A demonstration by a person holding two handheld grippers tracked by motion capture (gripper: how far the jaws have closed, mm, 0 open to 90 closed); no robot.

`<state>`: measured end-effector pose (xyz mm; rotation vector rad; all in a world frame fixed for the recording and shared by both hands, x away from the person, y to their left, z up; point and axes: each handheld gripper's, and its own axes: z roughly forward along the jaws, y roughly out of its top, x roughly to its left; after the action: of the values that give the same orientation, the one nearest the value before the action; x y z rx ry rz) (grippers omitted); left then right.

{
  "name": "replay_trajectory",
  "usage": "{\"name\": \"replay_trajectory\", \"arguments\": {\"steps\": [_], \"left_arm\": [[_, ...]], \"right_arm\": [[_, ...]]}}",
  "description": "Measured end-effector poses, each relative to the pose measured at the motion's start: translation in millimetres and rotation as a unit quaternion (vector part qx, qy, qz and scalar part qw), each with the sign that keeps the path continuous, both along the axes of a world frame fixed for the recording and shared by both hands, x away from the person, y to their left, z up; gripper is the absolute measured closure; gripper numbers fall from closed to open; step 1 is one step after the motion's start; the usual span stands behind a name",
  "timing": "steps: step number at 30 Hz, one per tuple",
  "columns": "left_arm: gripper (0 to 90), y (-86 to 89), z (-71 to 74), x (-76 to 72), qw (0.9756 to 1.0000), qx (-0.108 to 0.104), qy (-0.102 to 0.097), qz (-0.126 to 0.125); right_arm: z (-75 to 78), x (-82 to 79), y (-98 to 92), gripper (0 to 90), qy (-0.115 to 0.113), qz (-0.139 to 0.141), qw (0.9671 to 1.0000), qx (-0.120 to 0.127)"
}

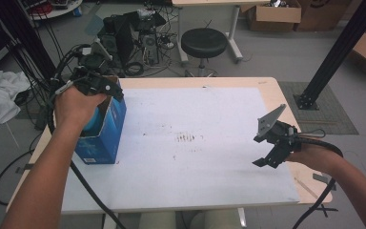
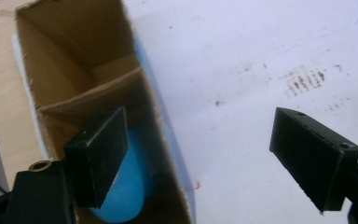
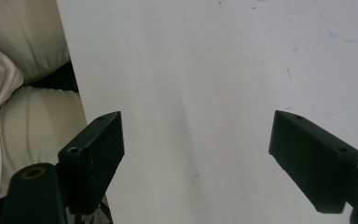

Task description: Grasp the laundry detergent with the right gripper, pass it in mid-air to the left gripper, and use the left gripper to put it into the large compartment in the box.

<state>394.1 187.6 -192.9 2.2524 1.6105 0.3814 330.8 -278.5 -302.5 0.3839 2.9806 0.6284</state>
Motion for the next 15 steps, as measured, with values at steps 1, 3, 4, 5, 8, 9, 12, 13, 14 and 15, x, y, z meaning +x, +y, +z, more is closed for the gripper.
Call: {"name": "replay_trajectory", "arguments": {"steps": [1,3,4,5,8,9,12,13,14,15], "left_arm": [[19.7,-2.5,0.7,0.4,1.0,0.001,-0.001,-0.005],[18.9,-7.8,2.1,0.9,0.9999,0.001,-0.004,-0.014],[18.9,-10.4,2.9,1.3,0.9998,0.001,-0.004,-0.019],[18.9,-13.0,3.4,1.6,0.9997,0.0,-0.005,-0.025],[18.5,-21.5,4.9,2.7,0.999,-0.005,-0.011,-0.042],[18.5,-24.5,5.5,3.2,0.9988,-0.007,-0.012,-0.047],[18.4,-34.0,7.2,5.4,0.9978,-0.007,-0.014,-0.064],[18.4,-37.3,7.8,6.3,0.9973,-0.007,-0.016,-0.071],[18.4,-40.8,8.2,7.1,0.9969,-0.007,-0.016,-0.077],[18.4,-44.4,8.6,8.0,0.9964,-0.007,-0.017,-0.083]], "right_arm": [[0.1,-0.1,-0.1,17.8,0.0,0.0,1.0,0.0],[0.4,-0.2,-0.6,17.8,-0.001,-0.001,1.0,0.0],[0.7,-0.4,-0.8,17.8,-0.001,-0.001,1.0,0.001],[0.7,-0.4,-1.2,17.8,-0.001,-0.001,1.0,0.001],[0.5,-0.6,-1.8,17.8,-0.001,-0.002,1.0,0.0],[0.4,-0.7,-1.9,17.8,-0.001,-0.002,1.0,0.001],[0.2,-0.7,-1.7,17.8,0.0,-0.003,1.0,0.001],[0.2,-0.7,-1.6,17.8,-0.001,-0.003,1.0,0.001],[0.4,-0.6,-1.4,17.8,-0.001,-0.003,1.0,0.001],[0.5,-0.7,-1.3,17.8,0.0,-0.003,1.0,0.002]]}}
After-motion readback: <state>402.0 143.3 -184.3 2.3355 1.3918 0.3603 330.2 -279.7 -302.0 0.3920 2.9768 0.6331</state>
